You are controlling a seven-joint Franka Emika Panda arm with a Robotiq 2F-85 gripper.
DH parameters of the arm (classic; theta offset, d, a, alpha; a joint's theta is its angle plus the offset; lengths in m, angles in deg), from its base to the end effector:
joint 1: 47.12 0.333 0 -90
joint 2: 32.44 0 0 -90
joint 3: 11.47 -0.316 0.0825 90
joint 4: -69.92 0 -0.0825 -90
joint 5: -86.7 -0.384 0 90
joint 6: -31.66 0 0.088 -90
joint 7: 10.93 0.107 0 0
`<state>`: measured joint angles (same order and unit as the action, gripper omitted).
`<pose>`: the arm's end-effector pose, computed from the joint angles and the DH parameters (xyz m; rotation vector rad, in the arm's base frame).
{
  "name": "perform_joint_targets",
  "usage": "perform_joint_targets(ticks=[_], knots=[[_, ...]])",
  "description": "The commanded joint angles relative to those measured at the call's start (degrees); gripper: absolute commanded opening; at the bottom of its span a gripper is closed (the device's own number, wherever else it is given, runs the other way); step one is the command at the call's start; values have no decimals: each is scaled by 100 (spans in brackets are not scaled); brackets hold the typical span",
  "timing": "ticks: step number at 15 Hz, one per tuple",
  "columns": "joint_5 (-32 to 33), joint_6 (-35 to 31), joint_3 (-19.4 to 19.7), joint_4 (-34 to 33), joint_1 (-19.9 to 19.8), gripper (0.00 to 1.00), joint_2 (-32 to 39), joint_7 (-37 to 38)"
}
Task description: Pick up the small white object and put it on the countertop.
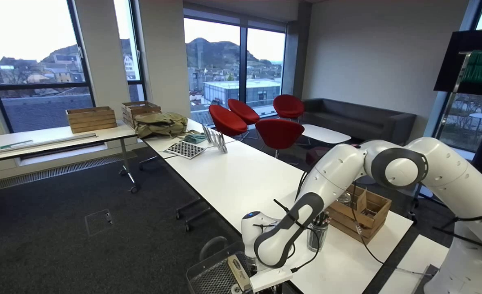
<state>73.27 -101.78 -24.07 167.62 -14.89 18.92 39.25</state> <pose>0.4459 0.4425 0.0646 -3.0016 0.5108 0.6474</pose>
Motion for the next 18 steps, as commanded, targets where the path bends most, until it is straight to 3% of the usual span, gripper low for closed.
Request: perform_joint_targets(ticks=[1,4,7,8,10,12,15,18], knots=[[-160,-88,-103,-107,-53,59,70,-14],[-196,-114,-105,-80,-61,56,48,-12],[-209,-114,-102,-74,-65,47,35,-19],[-213,-116,-100,-74,-66,34,31,-19],[-214,-117,-97,-64,-66,33,21,-18],[-214,-117,-96,-65,-70,25,16,-22],[-208,-102,-92,-86,-71,32,17,-25],[-209,-106,-91,-83,-74,27,13,-28]])
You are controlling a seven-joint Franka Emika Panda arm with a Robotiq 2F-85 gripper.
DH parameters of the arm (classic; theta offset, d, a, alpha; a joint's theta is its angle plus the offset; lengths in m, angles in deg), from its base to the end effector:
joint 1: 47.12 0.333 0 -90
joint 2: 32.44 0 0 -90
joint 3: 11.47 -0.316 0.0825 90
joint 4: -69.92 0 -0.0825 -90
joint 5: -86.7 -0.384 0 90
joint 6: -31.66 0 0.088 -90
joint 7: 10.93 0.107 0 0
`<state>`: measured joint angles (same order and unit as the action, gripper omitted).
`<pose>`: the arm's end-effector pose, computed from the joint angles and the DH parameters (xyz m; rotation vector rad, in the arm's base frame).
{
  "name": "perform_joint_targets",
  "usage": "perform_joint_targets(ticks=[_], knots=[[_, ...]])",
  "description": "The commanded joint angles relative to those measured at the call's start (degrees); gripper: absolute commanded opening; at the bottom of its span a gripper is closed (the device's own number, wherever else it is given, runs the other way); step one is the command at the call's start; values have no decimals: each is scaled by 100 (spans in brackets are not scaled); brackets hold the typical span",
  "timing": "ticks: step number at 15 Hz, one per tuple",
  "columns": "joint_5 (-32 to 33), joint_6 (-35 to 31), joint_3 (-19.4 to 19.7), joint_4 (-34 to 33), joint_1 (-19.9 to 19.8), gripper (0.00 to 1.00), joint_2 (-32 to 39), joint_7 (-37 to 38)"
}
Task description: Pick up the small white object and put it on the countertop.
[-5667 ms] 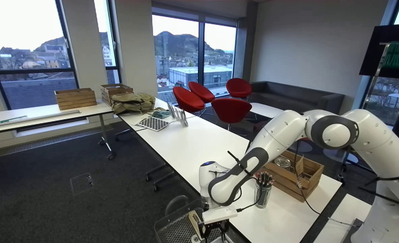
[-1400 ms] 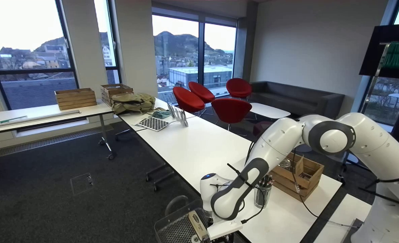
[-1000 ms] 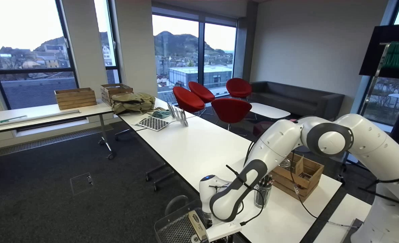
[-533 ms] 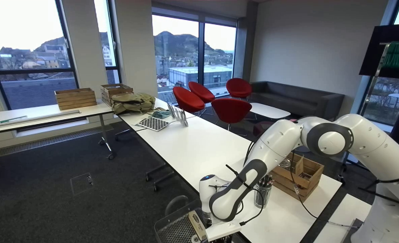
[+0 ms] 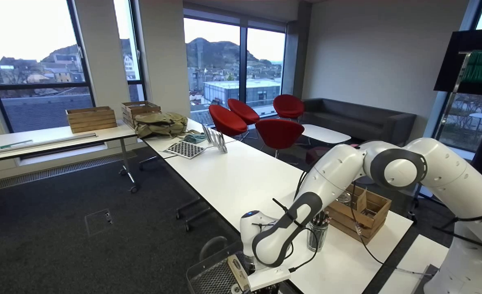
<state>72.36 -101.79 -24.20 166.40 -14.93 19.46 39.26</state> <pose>0.4505 0.4468 0.0660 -2.9802 0.5276 0.6471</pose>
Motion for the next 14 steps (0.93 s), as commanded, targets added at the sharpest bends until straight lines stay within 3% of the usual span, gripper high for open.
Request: perform_joint_targets(ticks=[1,2,3,8,9,11,14], knots=[[-115,-101,-76,38,-68,22,-43,-25],[-120,-96,-76,37,-67,8,-44,-15],[-121,-96,-76,33,-66,0,-41,-13],[-132,-94,-74,18,-58,0,-41,1],[-130,-82,-73,16,-56,25,-42,3],[-130,-84,-73,19,-56,28,-41,0],[-124,-83,-74,-7,-55,50,-7,-16]])
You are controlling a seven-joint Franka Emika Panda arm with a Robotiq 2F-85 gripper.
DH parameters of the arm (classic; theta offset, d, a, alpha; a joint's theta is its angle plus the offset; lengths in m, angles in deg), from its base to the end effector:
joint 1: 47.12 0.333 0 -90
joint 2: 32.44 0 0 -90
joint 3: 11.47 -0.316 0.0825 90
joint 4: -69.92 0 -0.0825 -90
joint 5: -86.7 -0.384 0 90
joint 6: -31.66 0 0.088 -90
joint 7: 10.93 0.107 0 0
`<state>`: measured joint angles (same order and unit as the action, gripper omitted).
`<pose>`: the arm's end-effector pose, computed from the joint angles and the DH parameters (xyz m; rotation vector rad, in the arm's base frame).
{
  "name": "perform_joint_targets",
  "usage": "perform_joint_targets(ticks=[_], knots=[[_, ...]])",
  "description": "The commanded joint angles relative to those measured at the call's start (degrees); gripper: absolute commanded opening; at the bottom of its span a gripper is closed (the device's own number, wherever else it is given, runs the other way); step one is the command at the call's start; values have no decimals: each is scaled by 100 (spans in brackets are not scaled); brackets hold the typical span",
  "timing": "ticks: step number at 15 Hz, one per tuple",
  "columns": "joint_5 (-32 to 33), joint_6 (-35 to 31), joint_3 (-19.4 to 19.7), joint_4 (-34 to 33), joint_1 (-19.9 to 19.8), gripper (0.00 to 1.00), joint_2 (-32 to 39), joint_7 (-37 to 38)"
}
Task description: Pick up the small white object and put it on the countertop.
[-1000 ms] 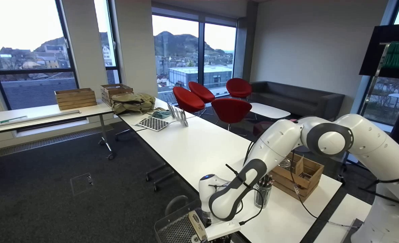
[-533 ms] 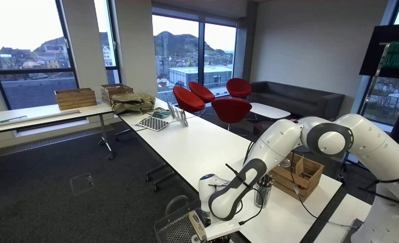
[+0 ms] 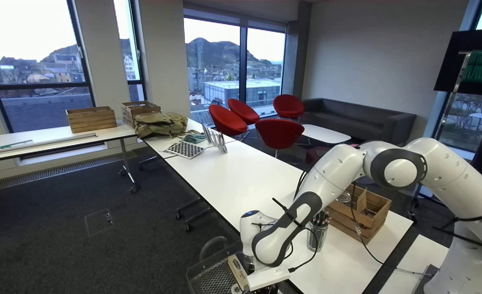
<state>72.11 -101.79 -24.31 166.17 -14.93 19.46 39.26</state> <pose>0.4511 0.4486 0.0676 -2.9739 0.5297 0.6469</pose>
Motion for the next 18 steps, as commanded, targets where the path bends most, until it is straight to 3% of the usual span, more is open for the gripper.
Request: perform_joint_targets(ticks=[1,6,7,9,10,15,18], knots=[[-97,-81,-60,6,-53,56,3,-14],[-65,-96,-13,-33,-13,95,64,46],[-73,-97,-26,-65,-26,47,101,17],[-75,-93,-28,-78,-36,49,128,2],[-75,-92,-27,-81,-36,43,137,5],[-62,-64,-16,-113,-31,3,165,17],[-57,-55,-11,-151,-32,0,172,16]])
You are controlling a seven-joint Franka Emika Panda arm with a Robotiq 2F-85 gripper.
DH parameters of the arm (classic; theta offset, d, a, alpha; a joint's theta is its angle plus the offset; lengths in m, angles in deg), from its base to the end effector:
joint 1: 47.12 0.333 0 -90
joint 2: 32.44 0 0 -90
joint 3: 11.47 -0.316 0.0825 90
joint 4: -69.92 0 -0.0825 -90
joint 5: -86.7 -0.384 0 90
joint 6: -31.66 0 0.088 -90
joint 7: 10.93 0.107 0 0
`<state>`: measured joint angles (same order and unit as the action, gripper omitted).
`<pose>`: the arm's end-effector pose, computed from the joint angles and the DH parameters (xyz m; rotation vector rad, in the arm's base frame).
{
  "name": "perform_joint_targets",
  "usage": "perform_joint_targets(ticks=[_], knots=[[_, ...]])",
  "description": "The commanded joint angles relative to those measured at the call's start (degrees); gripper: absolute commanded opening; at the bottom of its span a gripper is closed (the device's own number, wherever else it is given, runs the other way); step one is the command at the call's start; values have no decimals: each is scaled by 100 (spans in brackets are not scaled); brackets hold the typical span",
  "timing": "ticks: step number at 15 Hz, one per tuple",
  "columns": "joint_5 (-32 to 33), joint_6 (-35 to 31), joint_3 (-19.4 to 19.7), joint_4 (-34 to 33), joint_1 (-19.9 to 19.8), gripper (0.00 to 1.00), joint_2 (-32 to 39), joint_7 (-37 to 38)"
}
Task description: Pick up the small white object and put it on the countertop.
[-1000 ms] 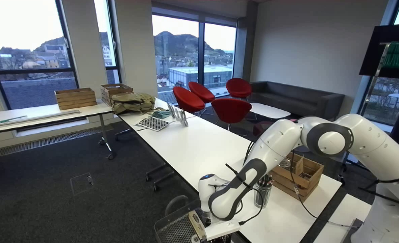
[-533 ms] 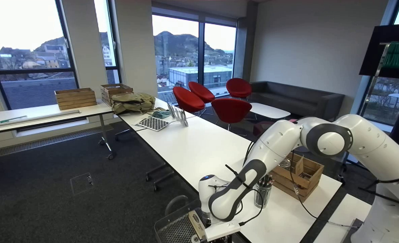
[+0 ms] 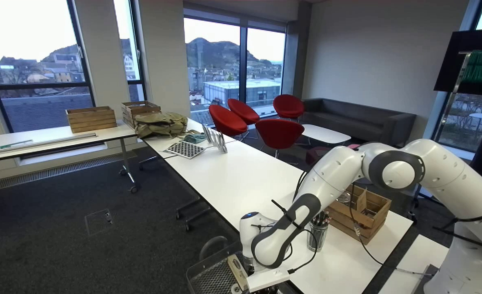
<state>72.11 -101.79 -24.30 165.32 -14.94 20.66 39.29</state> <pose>0.4516 0.4487 0.0595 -2.9732 0.5360 0.6564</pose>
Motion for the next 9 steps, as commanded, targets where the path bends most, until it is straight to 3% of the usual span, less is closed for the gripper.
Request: perform_joint_targets(ticks=[1,9], knots=[[-56,-52,-11,-75,-31,2,58,15],[-7,-100,49,135,56,2,-197,165]])
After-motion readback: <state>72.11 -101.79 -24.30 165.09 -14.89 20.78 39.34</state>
